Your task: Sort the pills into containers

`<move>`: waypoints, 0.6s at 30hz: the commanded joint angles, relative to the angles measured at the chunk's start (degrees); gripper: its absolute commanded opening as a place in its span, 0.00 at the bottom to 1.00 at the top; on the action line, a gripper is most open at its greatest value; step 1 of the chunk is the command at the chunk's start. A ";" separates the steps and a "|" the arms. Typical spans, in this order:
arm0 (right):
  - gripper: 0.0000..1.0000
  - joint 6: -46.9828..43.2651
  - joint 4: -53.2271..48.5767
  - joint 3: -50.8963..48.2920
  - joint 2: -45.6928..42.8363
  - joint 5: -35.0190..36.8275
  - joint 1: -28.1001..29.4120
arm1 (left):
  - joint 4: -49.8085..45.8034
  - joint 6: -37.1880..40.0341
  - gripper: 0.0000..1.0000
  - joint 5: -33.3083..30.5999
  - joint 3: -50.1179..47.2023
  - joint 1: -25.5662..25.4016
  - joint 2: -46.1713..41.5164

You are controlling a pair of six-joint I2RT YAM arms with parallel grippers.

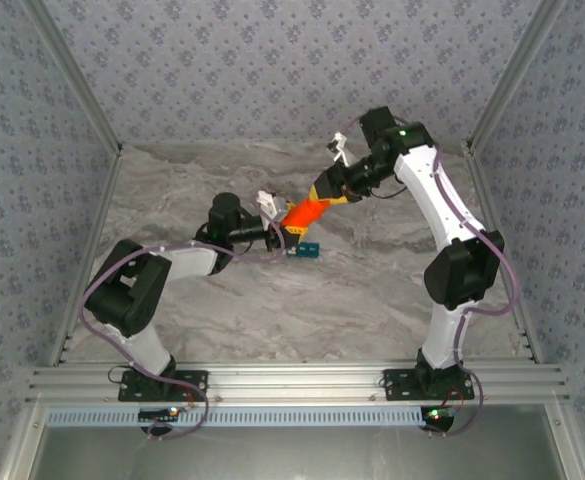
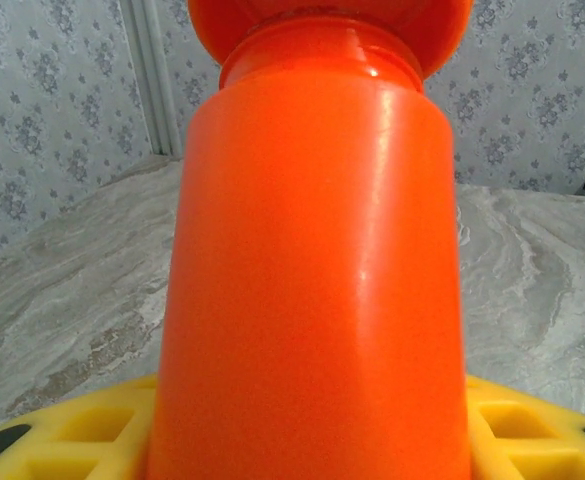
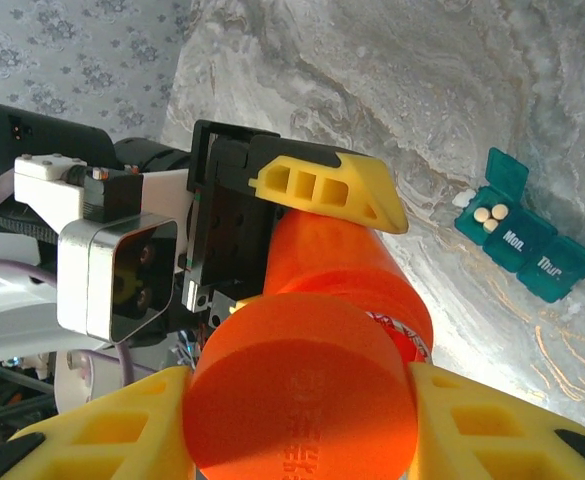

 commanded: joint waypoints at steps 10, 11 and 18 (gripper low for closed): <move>0.45 -1.59 -0.28 -5.56 -1.91 -2.06 -1.61 | 3.96 -0.32 0.00 1.56 1.62 0.84 -2.90; 0.44 -1.78 -0.11 -5.73 -1.79 -2.07 -1.68 | 4.00 -0.33 0.00 1.55 1.58 0.82 -2.98; 0.45 -1.99 0.49 -5.31 -0.55 -3.02 -0.78 | 3.56 -0.49 0.00 3.12 1.81 0.75 -3.38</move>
